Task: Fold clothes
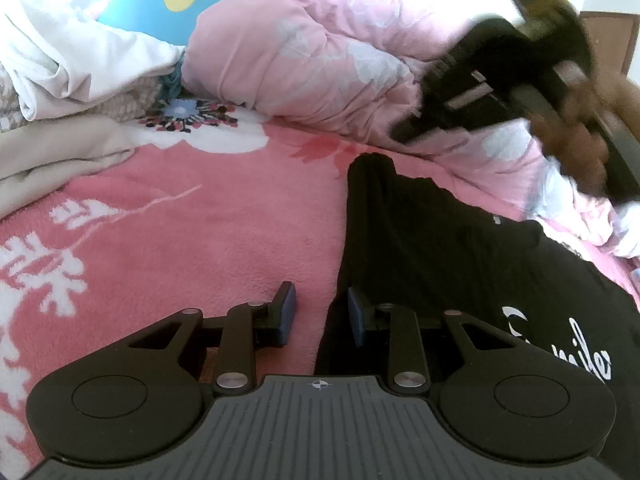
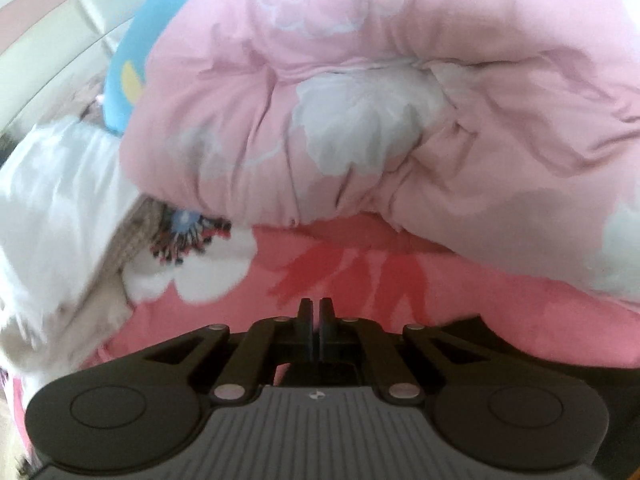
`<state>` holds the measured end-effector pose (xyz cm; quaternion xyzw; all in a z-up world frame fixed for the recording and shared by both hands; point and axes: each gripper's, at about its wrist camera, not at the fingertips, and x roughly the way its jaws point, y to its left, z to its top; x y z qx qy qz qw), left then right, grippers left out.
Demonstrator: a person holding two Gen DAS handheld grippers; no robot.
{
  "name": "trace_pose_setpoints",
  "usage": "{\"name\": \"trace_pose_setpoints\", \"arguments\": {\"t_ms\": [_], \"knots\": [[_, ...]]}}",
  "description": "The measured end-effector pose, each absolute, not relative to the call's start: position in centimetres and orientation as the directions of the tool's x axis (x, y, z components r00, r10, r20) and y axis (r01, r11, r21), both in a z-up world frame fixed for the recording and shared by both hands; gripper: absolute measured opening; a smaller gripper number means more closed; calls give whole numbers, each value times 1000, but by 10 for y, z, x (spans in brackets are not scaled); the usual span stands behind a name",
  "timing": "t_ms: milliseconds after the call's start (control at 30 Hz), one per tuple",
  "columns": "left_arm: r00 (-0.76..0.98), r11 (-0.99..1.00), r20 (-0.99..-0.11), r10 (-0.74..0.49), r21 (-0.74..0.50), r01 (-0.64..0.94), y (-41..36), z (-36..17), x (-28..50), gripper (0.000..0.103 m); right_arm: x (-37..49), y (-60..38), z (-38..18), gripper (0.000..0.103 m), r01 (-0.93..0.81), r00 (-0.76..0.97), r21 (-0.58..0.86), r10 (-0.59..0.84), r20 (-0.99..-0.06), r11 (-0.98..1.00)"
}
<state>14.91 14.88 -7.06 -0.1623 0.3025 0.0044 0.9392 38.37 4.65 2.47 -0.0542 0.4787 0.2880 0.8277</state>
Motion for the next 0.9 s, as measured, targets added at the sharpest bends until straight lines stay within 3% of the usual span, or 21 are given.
{"name": "trace_pose_setpoints", "arguments": {"t_ms": [133, 367, 500, 600, 667, 900], "knots": [[816, 939, -569, -97, -325, -115, 151, -71, 149, 29, 360, 32, 15, 21, -604, 397, 90, 397, -828, 792], [817, 940, -569, -92, -320, -118, 150, -72, 148, 29, 320, 38, -8, 19, -780, 380, -23, 444, -811, 626], [818, 940, -568, -92, -321, -117, 151, -72, 148, 29, 344, 38, -24, 18, -701, 446, -28, 408, -797, 712], [818, 939, -568, -93, -323, -118, 151, -72, 148, 29, 380, 12, -32, 17, -514, 507, 41, 342, -791, 857], [817, 939, -568, -93, -324, -118, 151, -72, 148, 29, 386, -4, -26, 17, -464, 501, 139, 388, -774, 875], [818, 939, -568, -92, -323, -118, 151, -72, 148, 29, 357, 21, -19, 18, -632, 353, 223, 532, -770, 742]]}}
